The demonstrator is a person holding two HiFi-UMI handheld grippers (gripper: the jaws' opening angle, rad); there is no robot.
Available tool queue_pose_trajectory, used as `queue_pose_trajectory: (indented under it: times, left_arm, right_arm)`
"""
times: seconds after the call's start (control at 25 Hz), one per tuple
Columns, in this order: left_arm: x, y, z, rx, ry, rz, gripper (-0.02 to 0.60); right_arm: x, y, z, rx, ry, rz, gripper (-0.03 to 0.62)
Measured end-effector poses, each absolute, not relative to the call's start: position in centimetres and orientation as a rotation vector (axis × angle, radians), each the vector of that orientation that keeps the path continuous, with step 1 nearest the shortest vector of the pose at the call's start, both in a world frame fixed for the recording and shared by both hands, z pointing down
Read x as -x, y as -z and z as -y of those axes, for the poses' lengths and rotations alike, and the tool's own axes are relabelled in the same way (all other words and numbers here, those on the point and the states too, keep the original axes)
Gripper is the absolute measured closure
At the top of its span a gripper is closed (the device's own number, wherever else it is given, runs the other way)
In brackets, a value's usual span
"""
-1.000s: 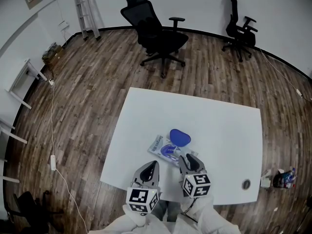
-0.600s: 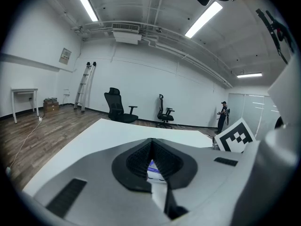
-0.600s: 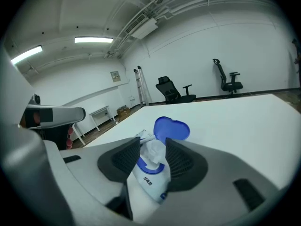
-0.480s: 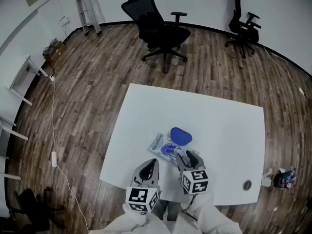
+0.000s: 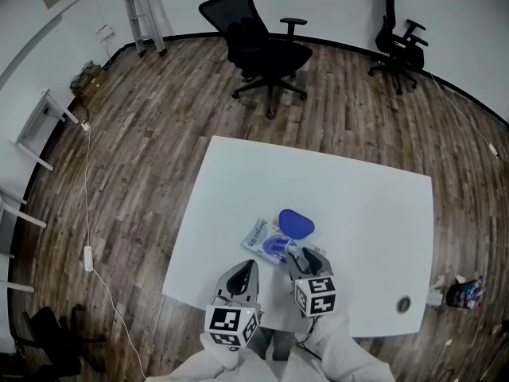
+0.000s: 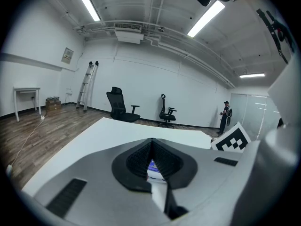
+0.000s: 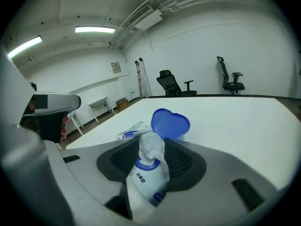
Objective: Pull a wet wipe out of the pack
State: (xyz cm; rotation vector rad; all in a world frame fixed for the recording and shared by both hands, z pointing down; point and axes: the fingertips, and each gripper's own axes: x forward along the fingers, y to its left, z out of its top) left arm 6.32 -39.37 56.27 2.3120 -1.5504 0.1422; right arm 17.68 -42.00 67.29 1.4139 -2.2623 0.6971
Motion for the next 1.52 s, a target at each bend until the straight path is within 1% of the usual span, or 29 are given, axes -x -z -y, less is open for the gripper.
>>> queue_pose_trajectory:
  times: [0.2, 0.32, 0.6, 0.76, 0.96, 1.52]
  left_arm:
    - [-6.01, -56.39, 39.52, -2.307, -0.145, 1.553, 0.583]
    - [-5.88, -56.47, 39.51, -2.307, -0.145, 1.557, 0.583]
    - [-5.52, -56.5, 39.59, -2.301, -0.148, 1.564, 0.583]
    - [-5.62, -56.6, 39.61, -2.301, -0.151, 1.562, 0.583]
    - [-5.62, -56.57, 39.68, -2.302, -0.148, 1.563, 0.583]
    - [-5.84, -56.63, 39.26, -2.306, -0.139, 1.558, 0.583]
  right_arm:
    - [-17.16, -67.56, 42.02, -1.39, -0.708, 2.26, 0.424]
    - [-17.14, -67.74, 41.9, -1.391, -0.705, 2.257, 0.461]
    - [-17.27, -67.82, 41.88, -1.398, -0.705, 2.244, 0.511]
    - [-17.5, -68.03, 41.88, -1.405, -0.722, 2.234, 0.528]
    - [-17.83, -68.1, 42.0, -1.418, -0.714, 2.226, 0.572]
    - [-17.78, -67.6, 41.69, -1.436, -0.731, 2.256, 0.582]
